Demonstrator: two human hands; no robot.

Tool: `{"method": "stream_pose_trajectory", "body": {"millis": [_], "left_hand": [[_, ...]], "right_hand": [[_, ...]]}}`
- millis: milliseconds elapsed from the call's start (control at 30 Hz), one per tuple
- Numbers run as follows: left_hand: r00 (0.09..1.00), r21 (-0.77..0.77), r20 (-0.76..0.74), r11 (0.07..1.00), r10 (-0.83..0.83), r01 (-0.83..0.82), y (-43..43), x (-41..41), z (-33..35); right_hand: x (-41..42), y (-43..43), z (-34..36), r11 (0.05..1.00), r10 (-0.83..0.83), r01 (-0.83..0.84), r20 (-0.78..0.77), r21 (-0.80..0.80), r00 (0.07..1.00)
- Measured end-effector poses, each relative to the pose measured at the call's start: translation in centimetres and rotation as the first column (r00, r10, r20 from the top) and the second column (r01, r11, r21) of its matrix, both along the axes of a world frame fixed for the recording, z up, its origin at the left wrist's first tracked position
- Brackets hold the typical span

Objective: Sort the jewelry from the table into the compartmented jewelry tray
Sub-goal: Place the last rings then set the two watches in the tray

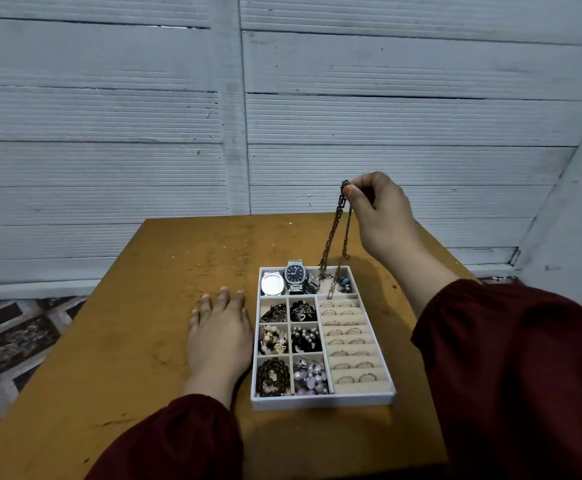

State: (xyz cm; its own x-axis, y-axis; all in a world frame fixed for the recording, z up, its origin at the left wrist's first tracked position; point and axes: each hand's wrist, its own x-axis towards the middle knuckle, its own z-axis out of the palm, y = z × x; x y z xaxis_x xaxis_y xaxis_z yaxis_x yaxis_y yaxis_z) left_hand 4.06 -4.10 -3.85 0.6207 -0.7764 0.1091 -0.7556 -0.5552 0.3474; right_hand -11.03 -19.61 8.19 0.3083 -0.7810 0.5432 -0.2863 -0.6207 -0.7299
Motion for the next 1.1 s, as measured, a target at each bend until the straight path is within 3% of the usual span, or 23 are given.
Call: {"method": "stream_pose_trajectory", "body": {"millis": [867,1100], "left_hand": [[0.999,-0.073,-0.036,0.997,0.028,-0.03,-0.1,0.1,0.1],[0.999,-0.089,-0.031,0.996,0.03,-0.033,0.1,0.1,0.0]], "right_hand": [[0.0,0.0,-4.7,0.988,-0.001,0.013,-0.077,0.151,0.997],[-0.1,0.4,-7.1,0.96,0.043,-0.02,-0.074,0.281,0.996]]}}
